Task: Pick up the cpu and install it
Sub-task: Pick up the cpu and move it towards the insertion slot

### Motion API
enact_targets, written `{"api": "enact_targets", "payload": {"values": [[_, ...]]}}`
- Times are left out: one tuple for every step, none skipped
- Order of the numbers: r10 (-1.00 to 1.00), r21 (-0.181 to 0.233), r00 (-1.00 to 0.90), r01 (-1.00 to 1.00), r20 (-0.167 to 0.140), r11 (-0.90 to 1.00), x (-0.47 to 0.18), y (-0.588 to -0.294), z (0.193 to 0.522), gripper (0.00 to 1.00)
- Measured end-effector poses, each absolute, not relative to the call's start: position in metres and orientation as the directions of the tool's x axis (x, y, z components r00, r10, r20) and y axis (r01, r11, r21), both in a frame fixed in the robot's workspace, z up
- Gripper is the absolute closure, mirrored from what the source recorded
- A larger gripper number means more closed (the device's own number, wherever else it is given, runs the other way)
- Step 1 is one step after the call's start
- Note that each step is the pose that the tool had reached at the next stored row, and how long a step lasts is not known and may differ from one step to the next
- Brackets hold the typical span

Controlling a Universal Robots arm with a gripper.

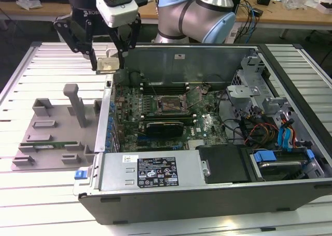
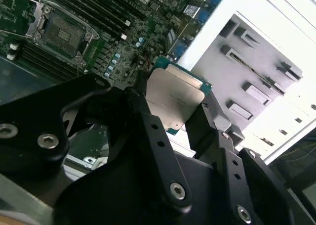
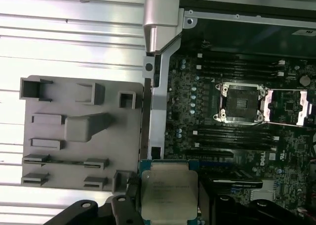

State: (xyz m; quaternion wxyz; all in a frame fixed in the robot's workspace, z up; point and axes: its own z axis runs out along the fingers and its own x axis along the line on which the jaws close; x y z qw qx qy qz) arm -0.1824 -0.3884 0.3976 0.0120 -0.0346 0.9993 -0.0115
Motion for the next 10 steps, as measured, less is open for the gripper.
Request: {"api": "enact_targets", "payload": {"values": [[-0.07,-0.024,-0.997,-0.069,-0.023,0.997,-0.179,-0.388,0.397,0.45],[-0.07,-0.024,-0.997,-0.069,-0.023,0.997,-0.178,-0.388,0.397,0.45],[-0.069,-0.024,-0.997,-0.069,-0.023,0.997,-0.177,-0.388,0.397,0.45],[-0.07,-0.024,-0.997,-0.069,-0.023,0.997,-0.175,-0.388,0.397,0.45],[-0.07,-0.024,-0.997,-0.069,-0.023,0.997,-0.174,-0.388,0.397,0.45],[-0.07,-0.024,-0.997,-0.069,-0.023,0.997,-0.172,-0.388,0.396,0.45],[-0.07,-0.024,-0.997,-0.069,-0.023,0.997,-0.17,-0.388,0.396,0.45],[-0.07,-0.024,-0.997,-0.069,-0.023,0.997,-0.167,-0.388,0.396,0.45],[-0.069,-0.024,-0.997,-0.069,-0.023,0.997,-0.165,-0.388,0.396,0.45],[-0.069,-0.024,-0.997,-0.069,-0.023,0.997,-0.163,-0.388,0.395,0.45]]}}
